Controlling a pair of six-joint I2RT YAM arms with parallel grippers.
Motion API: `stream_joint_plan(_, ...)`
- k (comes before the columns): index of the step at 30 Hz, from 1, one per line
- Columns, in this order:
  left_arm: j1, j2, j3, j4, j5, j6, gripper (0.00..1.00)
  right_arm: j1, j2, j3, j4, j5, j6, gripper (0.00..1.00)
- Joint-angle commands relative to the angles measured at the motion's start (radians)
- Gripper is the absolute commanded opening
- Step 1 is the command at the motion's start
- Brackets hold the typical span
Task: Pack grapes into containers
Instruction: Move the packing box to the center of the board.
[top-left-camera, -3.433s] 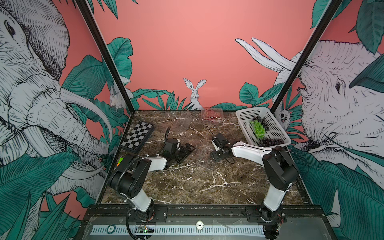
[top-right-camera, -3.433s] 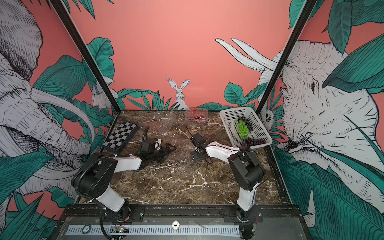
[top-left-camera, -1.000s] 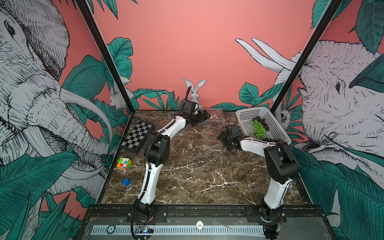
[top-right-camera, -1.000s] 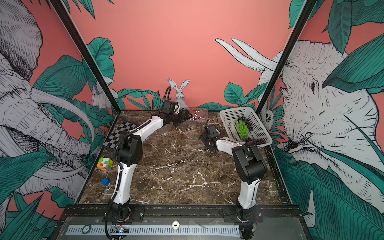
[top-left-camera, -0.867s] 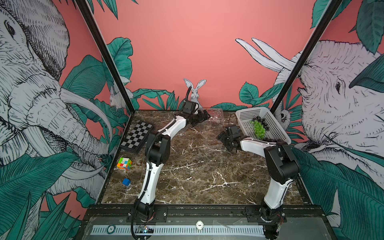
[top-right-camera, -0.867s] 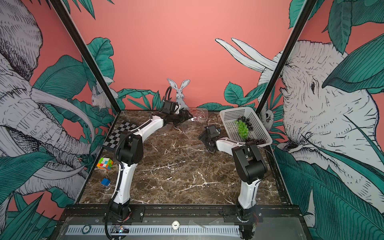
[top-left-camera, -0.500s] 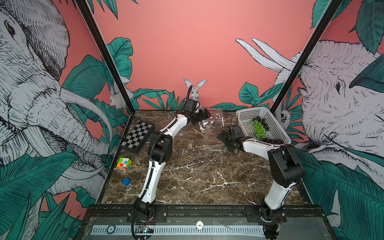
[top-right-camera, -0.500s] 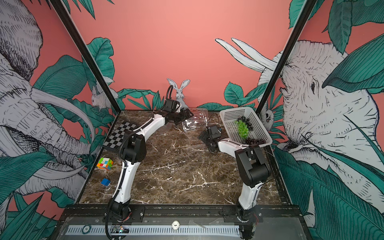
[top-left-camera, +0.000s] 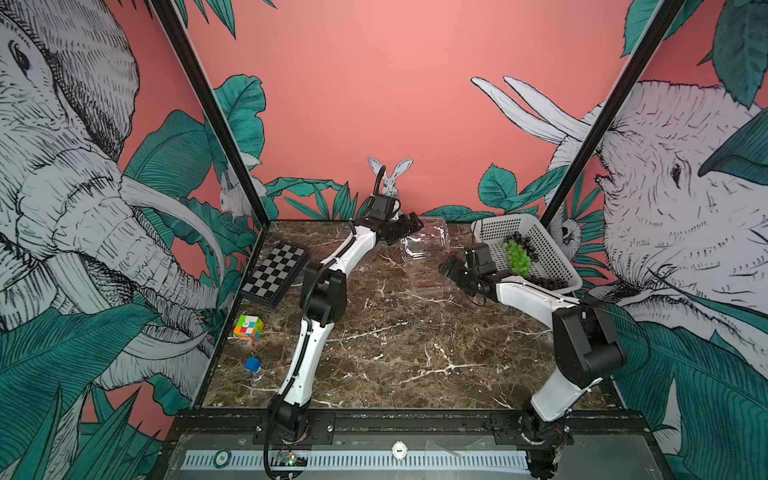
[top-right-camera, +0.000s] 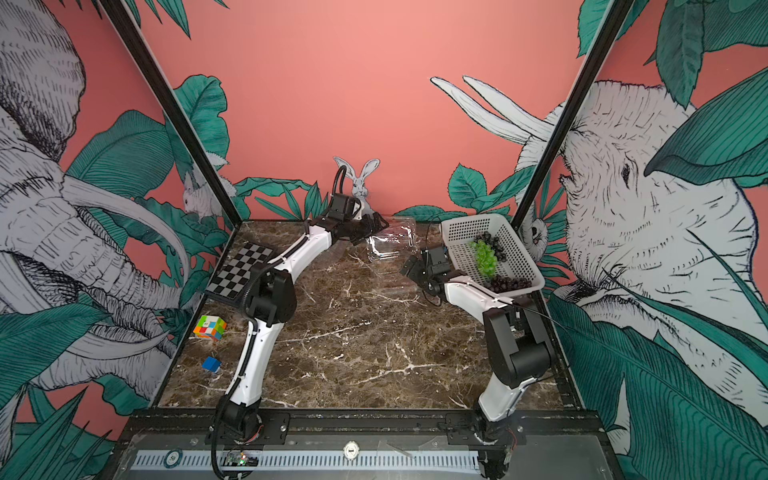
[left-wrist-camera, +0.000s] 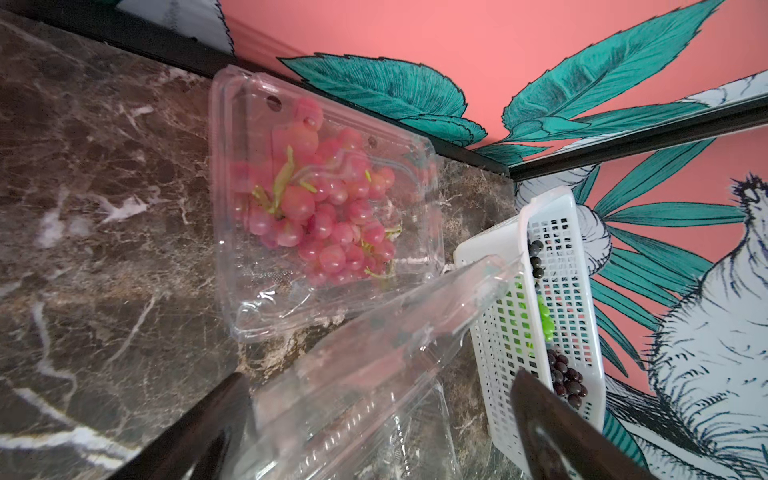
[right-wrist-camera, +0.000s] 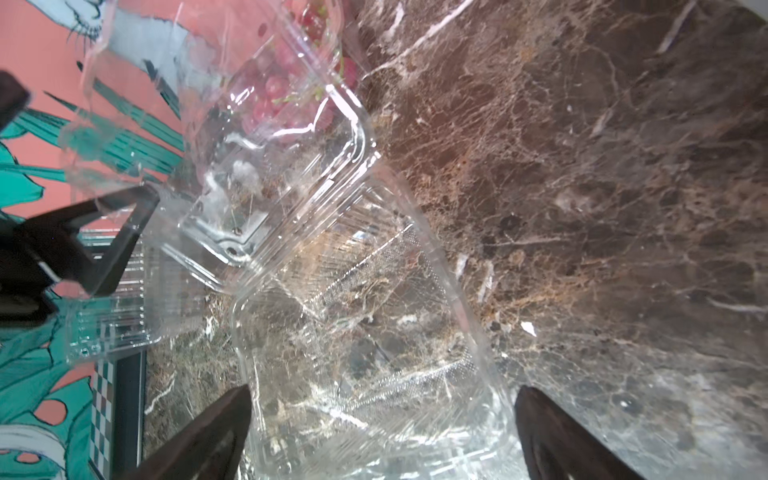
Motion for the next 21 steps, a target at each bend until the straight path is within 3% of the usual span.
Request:
stream_joint_plan(1,0.005,0.005,0.036,0.007,0.010,-0.013,1.00,-0.003,-0.035,0.000,-0.025,-0.011,-0.066,0.98)
stream_joint_plan(10,0.021,-0.001,0.070,-0.039,0.034,0.031,1.00,-0.009,-0.069,-0.045,0.001,-0.048,-0.111,0.99)
stream_joint_plan(21,0.033,-0.125,-0.124,-0.022,0.054,0.081,0.99,-0.014,-0.153,-0.072,0.001,-0.054,-0.182,0.99)
